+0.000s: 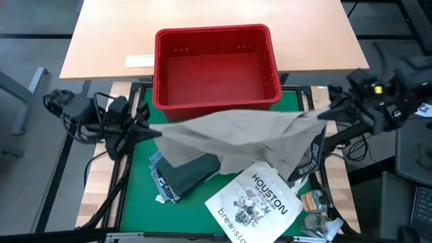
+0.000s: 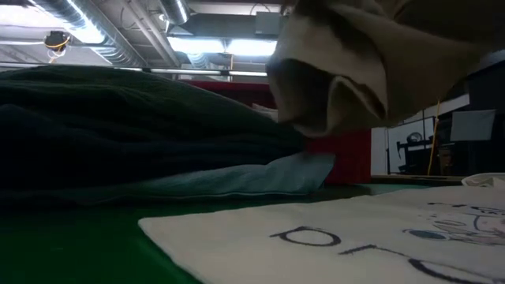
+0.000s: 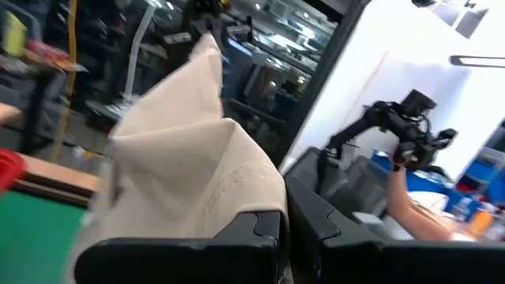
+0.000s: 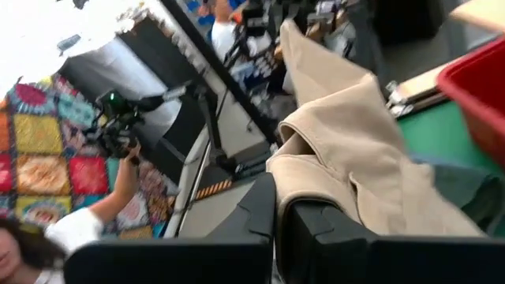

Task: Fold Laundry from Bin
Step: Fold the light brown shorts

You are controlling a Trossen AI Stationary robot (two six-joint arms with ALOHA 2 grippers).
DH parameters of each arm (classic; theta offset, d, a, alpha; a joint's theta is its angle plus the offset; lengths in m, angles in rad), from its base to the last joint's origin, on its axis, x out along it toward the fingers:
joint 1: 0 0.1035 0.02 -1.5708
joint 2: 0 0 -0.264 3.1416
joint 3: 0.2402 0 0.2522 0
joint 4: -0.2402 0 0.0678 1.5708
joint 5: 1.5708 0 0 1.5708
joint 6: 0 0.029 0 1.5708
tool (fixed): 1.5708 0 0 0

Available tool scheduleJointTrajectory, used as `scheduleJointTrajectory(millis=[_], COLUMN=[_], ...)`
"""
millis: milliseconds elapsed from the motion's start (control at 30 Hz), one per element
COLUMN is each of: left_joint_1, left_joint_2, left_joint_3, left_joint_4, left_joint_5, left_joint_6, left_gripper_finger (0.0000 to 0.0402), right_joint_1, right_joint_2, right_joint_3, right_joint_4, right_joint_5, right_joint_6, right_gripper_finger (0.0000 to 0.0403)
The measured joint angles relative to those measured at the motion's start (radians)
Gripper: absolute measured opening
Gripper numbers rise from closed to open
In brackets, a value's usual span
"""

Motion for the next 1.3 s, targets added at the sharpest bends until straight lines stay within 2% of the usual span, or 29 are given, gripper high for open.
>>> scheduleJointTrajectory(millis=[167,333,500,767,967,1100,1200,1300], left_joint_1=[-0.121,-0.272,-0.419,-0.619,-0.715,-0.727,-0.707,-0.662], left_joint_2=[0.038,0.085,0.129,0.209,0.224,0.224,0.227,0.244], left_joint_3=[0.000,0.000,0.000,-0.001,-0.001,-0.001,-0.001,-0.001], left_joint_4=[0.002,0.047,0.123,0.191,0.226,0.181,0.068,-0.098], left_joint_5=[-0.098,-0.268,-0.413,-0.664,-0.843,-0.966,-1.013,-1.037], left_joint_6=[-0.044,-0.042,-0.042,-0.087,-0.061,-0.060,-0.096,-0.246], left_gripper_finger=[0.0000,0.0000,0.0000,0.0000,0.0000,0.0000,0.0000,0.0000], right_joint_1=[0.005,0.134,0.355,0.697,0.836,0.845,0.844,0.844], right_joint_2=[0.052,0.101,0.158,0.243,0.277,0.272,0.265,0.269], right_joint_3=[-0.002,-0.002,-0.002,-0.002,-0.002,-0.002,-0.002,-0.001], right_joint_4=[-0.001,0.001,0.022,0.164,0.242,0.154,-0.033,-0.307], right_joint_5=[-0.045,0.021,0.183,0.447,0.610,0.708,0.803,0.898], right_joint_6=[0.035,0.054,0.124,0.219,0.234,0.235,0.257,0.451], right_gripper_finger=[0.0009,0.0009,0.0009,0.0009,0.0009,0.0009,0.0009,0.0009])
